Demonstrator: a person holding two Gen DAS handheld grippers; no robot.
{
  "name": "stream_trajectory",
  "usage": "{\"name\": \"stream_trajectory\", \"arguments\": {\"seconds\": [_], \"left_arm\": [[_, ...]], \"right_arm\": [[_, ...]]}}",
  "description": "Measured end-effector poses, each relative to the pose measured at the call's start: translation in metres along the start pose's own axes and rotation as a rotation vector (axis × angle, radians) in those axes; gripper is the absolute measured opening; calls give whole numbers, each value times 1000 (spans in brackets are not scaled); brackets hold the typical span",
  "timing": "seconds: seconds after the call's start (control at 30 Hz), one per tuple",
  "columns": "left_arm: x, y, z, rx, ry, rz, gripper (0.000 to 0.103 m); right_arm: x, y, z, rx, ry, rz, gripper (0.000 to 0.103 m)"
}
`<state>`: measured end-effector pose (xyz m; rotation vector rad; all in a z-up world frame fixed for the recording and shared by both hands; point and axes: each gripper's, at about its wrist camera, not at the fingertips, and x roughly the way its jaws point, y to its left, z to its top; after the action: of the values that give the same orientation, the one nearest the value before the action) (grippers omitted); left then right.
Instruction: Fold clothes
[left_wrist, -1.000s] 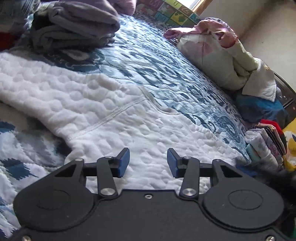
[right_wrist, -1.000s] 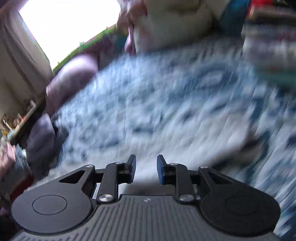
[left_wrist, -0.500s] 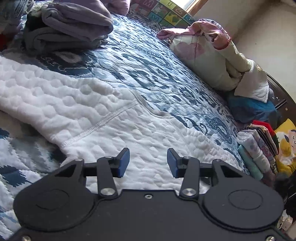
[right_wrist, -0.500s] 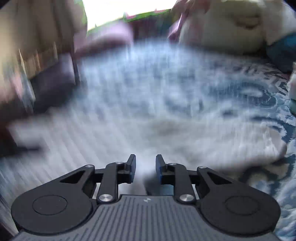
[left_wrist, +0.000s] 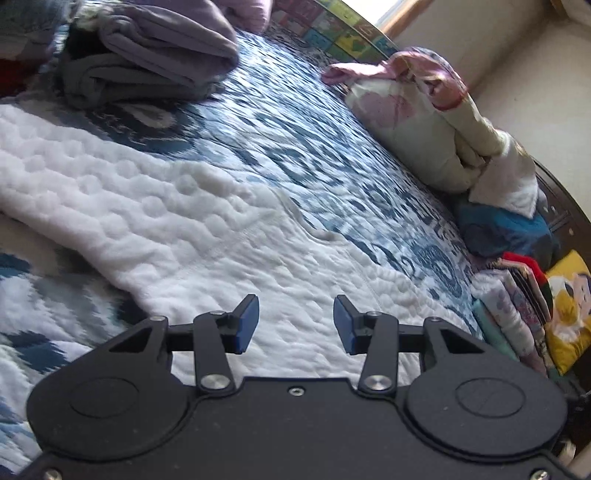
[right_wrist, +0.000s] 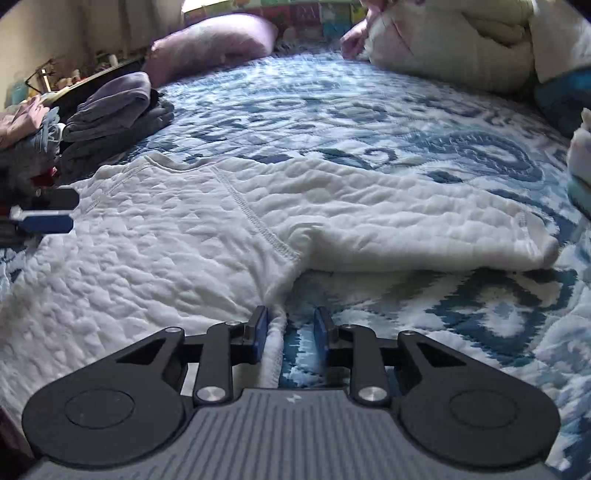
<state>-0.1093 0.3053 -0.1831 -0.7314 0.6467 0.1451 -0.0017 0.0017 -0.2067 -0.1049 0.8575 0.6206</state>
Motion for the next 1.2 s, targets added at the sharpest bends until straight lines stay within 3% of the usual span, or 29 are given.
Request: {"name": "stream_trajectory", "arguments": {"seconds": [0.1, 0.27, 0.4, 0.43, 0.5, 0.57, 0.63, 0.7, 0.77, 0.83, 0.9, 1.03, 1.13, 1.2], "left_arm": [[-8, 11, 9, -43, -24, 17, 43], [-30, 47, 29, -160, -112, 76, 43], [-50, 75, 43, -233, -225, 243, 43], [-53, 81, 46, -251, -243, 252, 43], [-58, 92, 51, -291, -273, 252, 42], [-60, 99, 55, -301, -301, 263, 42], [-49, 85, 59, -225, -292, 247, 42], [-31, 68, 63, -136, -258, 201, 42], [-6, 48, 64, -30, -194, 123, 42], [11, 38, 67, 21, -178, 125, 39], [8, 49, 73, -35, -211, 224, 37], [-39, 91, 81, -170, -365, 550, 35], [-51, 109, 83, -184, -361, 636, 49], [-57, 120, 84, -191, -352, 686, 51]], "right_arm": [[-18, -27, 5, 163, -35, 7, 28], [-38, -99, 0, 545, -105, -22, 52], [-34, -167, -17, 879, -171, -76, 55], [-30, -178, -19, 931, -186, -75, 53], [-23, -187, -14, 925, -212, -99, 41], [-14, -182, -1, 802, -181, -188, 16], [-6, -177, 10, 699, -147, -265, 15], [-12, -174, 15, 709, -145, -302, 21], [-20, -159, 17, 675, -184, -321, 25], [-28, -143, 18, 634, -227, -332, 25], [-33, -124, 19, 589, -258, -313, 25], [-23, -68, 27, 444, -219, -143, 25], [-7, -20, 33, 339, -153, 20, 25], [4, 16, 33, 261, -111, 109, 25]]}}
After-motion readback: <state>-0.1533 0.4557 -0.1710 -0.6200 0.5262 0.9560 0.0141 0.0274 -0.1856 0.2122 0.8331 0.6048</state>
